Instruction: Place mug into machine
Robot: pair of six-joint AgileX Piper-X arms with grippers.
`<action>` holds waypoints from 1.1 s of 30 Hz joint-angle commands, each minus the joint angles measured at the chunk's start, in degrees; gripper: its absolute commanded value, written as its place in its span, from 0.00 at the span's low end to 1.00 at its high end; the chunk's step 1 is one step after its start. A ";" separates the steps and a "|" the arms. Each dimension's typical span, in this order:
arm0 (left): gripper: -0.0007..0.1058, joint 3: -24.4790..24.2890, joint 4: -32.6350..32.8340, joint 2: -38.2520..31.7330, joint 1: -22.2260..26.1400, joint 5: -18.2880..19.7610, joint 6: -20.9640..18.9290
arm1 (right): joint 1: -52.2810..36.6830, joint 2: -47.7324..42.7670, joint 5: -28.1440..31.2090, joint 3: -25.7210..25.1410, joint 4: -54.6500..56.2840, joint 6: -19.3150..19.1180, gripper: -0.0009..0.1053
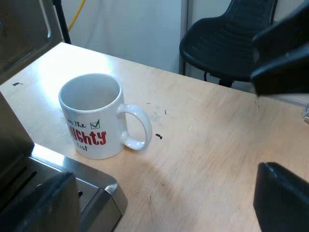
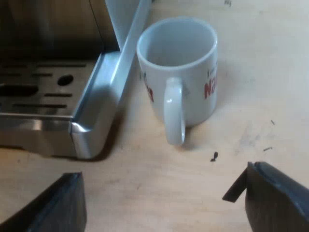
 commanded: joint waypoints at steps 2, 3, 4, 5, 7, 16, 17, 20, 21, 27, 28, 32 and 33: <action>0.77 -0.02 -1.07 -0.28 0.01 -0.70 -0.08 | -0.17 1.86 -0.75 1.80 -5.34 0.57 0.67; 0.77 -0.02 -1.07 -0.28 0.01 -0.70 -0.08 | -0.17 2.90 -0.65 2.46 -6.64 2.38 0.67; 0.77 -0.02 -1.07 -0.28 0.01 -0.70 -0.08 | -0.17 3.49 -0.65 2.64 -6.95 2.85 0.67; 0.77 -0.02 -1.07 -0.28 0.01 -0.70 -0.08 | -0.17 4.81 -0.66 3.09 -7.99 3.93 0.67; 0.77 -0.02 -1.07 -0.28 0.01 -0.70 -0.08 | 0.02 6.79 -0.66 3.58 -9.69 5.36 0.67; 0.77 -0.02 -1.07 -0.28 0.01 -0.70 -0.08 | 7.47 20.18 7.53 3.59 -20.99 5.66 0.67; 0.77 -0.02 -1.07 -0.28 0.01 -0.70 -0.08 | 8.36 22.18 9.07 3.59 -22.77 5.66 0.67; 0.77 -0.02 -1.07 -0.28 0.01 -0.70 -0.08 | 9.85 26.17 10.50 3.59 -27.53 5.79 0.67; 0.77 -0.02 -1.07 -0.28 0.01 -0.70 -0.08 | 10.11 28.72 11.16 3.59 -31.10 7.24 0.67; 0.77 -0.02 -1.07 -0.28 0.01 -0.70 -0.08 | 10.09 36.38 18.09 3.59 -39.75 15.49 0.67; 0.77 -0.02 -1.07 -0.28 0.01 -0.70 -0.08 | 10.09 37.34 18.30 3.59 -41.30 16.28 0.67; 0.77 -0.02 -1.07 -0.28 0.01 -0.70 -0.08 | 10.09 41.96 18.20 3.59 -47.41 16.11 0.67; 0.77 -0.02 -1.07 -0.28 0.01 -0.70 -0.08 | 10.09 42.98 18.20 3.59 -48.72 15.78 0.67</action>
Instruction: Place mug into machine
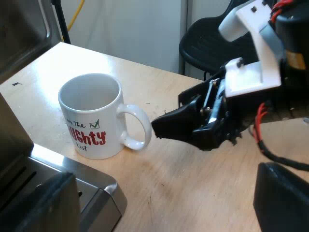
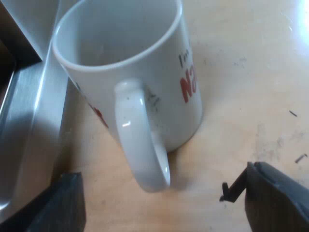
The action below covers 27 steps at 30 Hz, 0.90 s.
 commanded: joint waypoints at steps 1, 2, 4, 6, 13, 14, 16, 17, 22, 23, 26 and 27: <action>0.77 -0.02 -1.07 -0.28 0.01 -0.70 -0.08 | 0.07 1.69 0.09 -0.06 -4.12 -0.32 0.67; 0.77 -0.02 -1.07 -0.28 0.01 -0.70 -0.08 | 0.07 2.97 0.09 -0.06 -5.46 -0.32 0.67; 0.77 -0.02 -1.07 -0.28 0.01 -0.70 -0.08 | 0.07 4.65 0.09 -0.06 -7.67 -0.32 0.67; 0.77 -0.02 -1.07 -0.28 0.01 -0.70 -0.08 | 0.07 7.22 0.09 -0.06 -10.07 -0.32 0.67; 0.77 -0.02 -1.07 -0.28 0.01 -0.70 -0.08 | 0.07 12.32 0.09 -0.06 -17.89 -2.20 0.67; 0.77 -0.02 -1.07 -0.28 0.01 -0.70 -0.08 | 0.07 12.75 0.09 -0.06 -18.59 -2.67 0.67; 0.77 -0.02 -1.07 -0.28 0.01 -0.70 -0.08 | 0.07 13.61 0.09 -0.06 -19.19 -4.28 0.67; 0.77 -0.02 -1.07 -0.28 0.01 -0.70 -0.08 | 0.07 13.87 0.09 -0.06 -19.16 -5.19 0.67; 0.77 -0.02 -1.07 -0.28 0.01 -0.70 -0.08 | 0.07 14.04 0.09 -0.20 -19.82 -7.31 0.67; 0.77 -0.02 -1.07 -0.28 0.01 -0.70 -0.08 | 0.07 14.26 0.09 -0.20 -20.17 -8.02 0.67; 0.77 -0.02 -1.07 -0.28 0.01 -0.70 -0.08 | 0.07 14.98 0.09 -0.20 -21.16 -8.11 0.67; 0.77 -0.02 -1.07 -0.28 0.01 -0.70 -0.08 | 0.07 15.10 0.09 -0.31 -21.64 -8.11 0.67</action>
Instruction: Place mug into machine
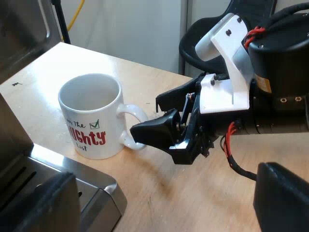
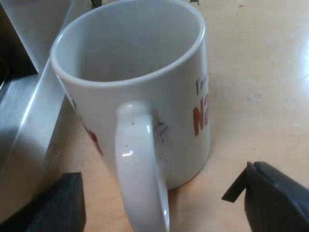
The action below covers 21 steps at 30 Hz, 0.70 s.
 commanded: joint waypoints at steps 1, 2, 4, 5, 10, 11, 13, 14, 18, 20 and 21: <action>0.77 -0.02 -1.07 -0.28 0.01 -0.70 -0.08 | 0.07 0.31 -0.04 -0.40 -1.09 -1.14 0.67; 0.77 -0.02 -1.07 -0.28 0.01 -0.70 -0.08 | 0.07 0.27 -0.04 -0.60 -1.07 -1.14 0.67; 0.77 -0.02 -1.07 -0.28 0.01 -0.70 -0.08 | -0.17 0.69 0.04 -0.88 -1.07 -1.56 0.67; 0.77 -0.02 -1.07 -0.28 0.01 -0.70 -0.08 | -0.32 1.21 0.04 -1.25 -1.07 -1.61 0.67; 0.77 -0.02 -1.07 -0.28 0.01 -0.70 -0.08 | -0.30 2.59 0.29 -2.83 -1.07 -1.61 0.67; 0.77 -0.02 -1.07 -0.28 0.01 -0.70 -0.08 | -0.30 2.85 0.29 -3.14 -1.07 -1.61 0.67; 0.77 -0.02 -1.07 -0.28 0.01 -0.70 -0.08 | -0.30 3.22 0.29 -3.58 -0.85 -1.61 0.67; 0.77 -0.02 -1.07 -0.28 0.01 -0.70 -0.08 | -0.30 3.37 0.29 -3.82 -0.70 -1.61 0.67; 0.77 -0.02 -1.07 -0.28 0.01 -0.70 -0.08 | -0.30 3.57 0.29 -4.00 -0.70 -1.61 0.67; 0.77 -0.02 -1.07 -0.28 0.01 -0.70 -0.08 | -0.30 3.57 0.45 -4.00 -0.70 -1.61 0.67; 0.77 -0.02 -1.07 -0.28 0.01 -0.70 -0.08 | -0.30 3.57 0.59 -4.00 -0.70 -1.61 0.67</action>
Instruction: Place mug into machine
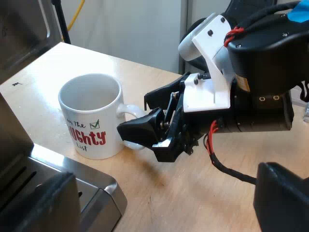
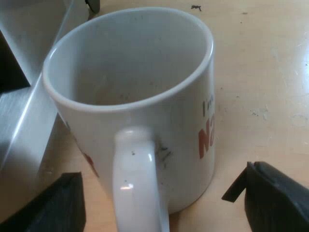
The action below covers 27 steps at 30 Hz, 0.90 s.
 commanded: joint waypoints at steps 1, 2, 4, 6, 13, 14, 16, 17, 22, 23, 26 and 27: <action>0.77 -0.02 -1.07 -0.28 0.01 -0.70 -0.08 | -0.15 -0.15 0.51 -0.43 -0.37 -0.80 0.67; 0.77 -0.02 -1.07 -0.28 0.01 -0.70 -0.08 | -0.15 -0.15 1.00 -0.43 -0.37 -0.68 0.66; 0.77 -0.02 -1.07 -0.28 0.01 -0.70 -0.08 | -0.15 -0.15 1.81 -0.43 -0.37 -0.18 0.63; 0.77 -0.02 -1.07 -0.28 0.01 -0.70 -0.08 | -0.15 -0.15 2.52 -0.43 -0.37 0.12 0.50; 0.77 -0.02 -1.07 -0.28 0.01 -0.70 -0.08 | -0.15 -0.15 2.51 -0.43 -0.37 0.10 0.10; 0.77 -0.02 -1.07 -0.28 0.01 -0.70 -0.08 | -0.15 -0.15 2.51 -0.43 -0.37 0.10 0.05; 0.77 -0.02 -1.07 -0.28 0.01 -0.70 -0.08 | -0.15 -0.15 2.51 -0.43 -0.37 0.10 0.01; 0.77 -0.02 -1.07 -0.28 0.01 -0.70 -0.08 | -0.15 -0.15 2.51 -0.43 -0.37 0.10 0.01; 0.77 -0.02 -1.07 -0.28 0.01 -0.70 -0.08 | -0.15 -0.15 2.51 -0.43 -0.37 0.10 0.01; 0.77 -0.02 -1.07 -0.28 0.01 -0.70 -0.08 | -0.15 -0.15 2.51 -0.43 -0.37 -0.12 0.01; 0.77 -0.02 -1.07 -0.28 0.01 -0.70 -0.08 | -0.01 -0.59 2.51 -0.43 -0.37 -0.27 0.01; 0.77 -0.02 -1.07 -0.28 0.01 -0.70 -0.08 | -0.01 -0.98 2.51 -0.43 -0.24 -0.25 0.01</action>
